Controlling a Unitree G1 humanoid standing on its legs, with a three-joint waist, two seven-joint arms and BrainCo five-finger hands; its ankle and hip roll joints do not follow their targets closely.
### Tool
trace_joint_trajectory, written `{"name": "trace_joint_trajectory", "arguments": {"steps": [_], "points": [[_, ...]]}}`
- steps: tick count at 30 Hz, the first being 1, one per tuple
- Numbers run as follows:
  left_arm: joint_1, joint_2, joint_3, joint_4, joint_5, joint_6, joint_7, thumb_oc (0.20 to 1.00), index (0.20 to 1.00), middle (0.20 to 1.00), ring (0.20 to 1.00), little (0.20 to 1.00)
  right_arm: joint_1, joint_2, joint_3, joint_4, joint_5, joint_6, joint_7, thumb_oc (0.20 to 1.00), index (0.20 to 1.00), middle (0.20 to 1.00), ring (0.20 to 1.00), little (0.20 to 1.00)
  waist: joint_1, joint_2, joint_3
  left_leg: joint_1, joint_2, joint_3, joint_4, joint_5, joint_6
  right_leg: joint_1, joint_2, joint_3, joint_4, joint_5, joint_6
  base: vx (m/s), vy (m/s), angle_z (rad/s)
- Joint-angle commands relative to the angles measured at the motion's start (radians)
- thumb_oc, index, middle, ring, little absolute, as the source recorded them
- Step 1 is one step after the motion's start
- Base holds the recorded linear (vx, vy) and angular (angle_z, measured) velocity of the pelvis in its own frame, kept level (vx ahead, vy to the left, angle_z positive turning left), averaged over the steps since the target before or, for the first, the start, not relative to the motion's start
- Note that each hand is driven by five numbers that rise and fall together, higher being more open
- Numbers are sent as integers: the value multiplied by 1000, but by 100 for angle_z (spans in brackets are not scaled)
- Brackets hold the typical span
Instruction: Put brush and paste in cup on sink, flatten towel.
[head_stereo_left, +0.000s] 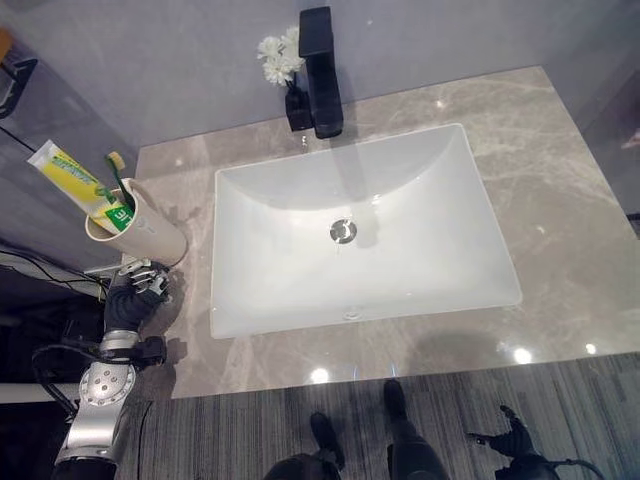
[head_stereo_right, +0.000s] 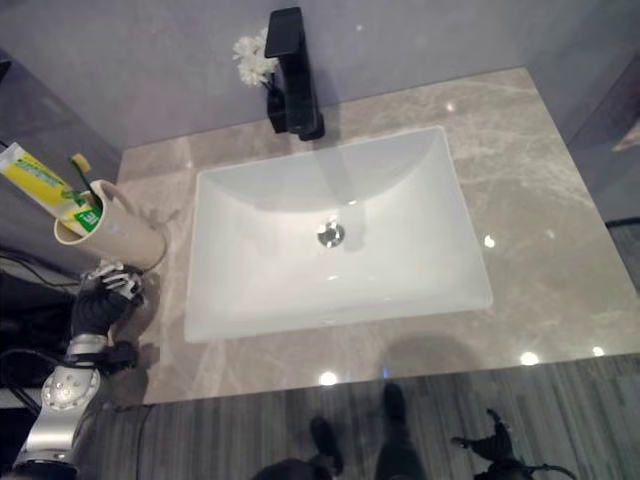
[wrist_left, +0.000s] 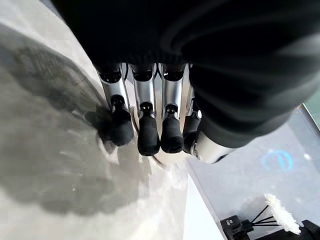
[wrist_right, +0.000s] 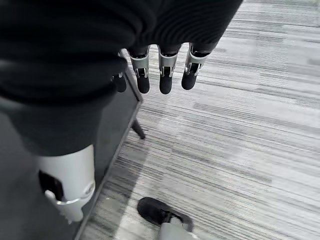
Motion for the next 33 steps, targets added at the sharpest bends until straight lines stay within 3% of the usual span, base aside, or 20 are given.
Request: {"name": "trace_joint_trajectory", "arguments": {"steps": [1, 8, 19, 33], "points": [[-22, 52, 18, 41, 10, -34, 16, 200, 200, 200, 200, 200, -25, -10, 22, 19, 18, -16, -6, 1000, 1000, 1000, 1000, 1000, -22, -28, -21, 14, 5, -30, 7, 26, -55, 54, -56, -34, 9, -17, 66, 0, 0, 0], [-17, 63, 15, 57, 38, -24, 12, 200, 200, 200, 200, 200, -33, -8, 29, 32, 22, -15, 1, 1000, 1000, 1000, 1000, 1000, -15, -23, -27, 15, 4, -47, 7, 26, -55, 66, -58, -52, 9, -25, 64, 2, -2, 1], [-234, 169, -27, 247, 120, -24, 122, 200, 200, 200, 200, 200, -37, -20, 48, -3, 45, -25, -2, 1000, 1000, 1000, 1000, 1000, -37, -30, -17, 6, 2, -57, 7, 27, -58, 72, -60, -77, 9, -27, 66, 1, -2, 6], [-402, 158, -111, 375, 175, -17, 209, 200, 200, 200, 200, 200, -39, -6, 89, -7, 40, -29, -10, 1000, 1000, 1000, 1000, 1000, -67, -32, -7, 5, -2, -38, 7, 21, -56, 56, -63, -56, 9, -19, 69, 0, 2, 0]]}}
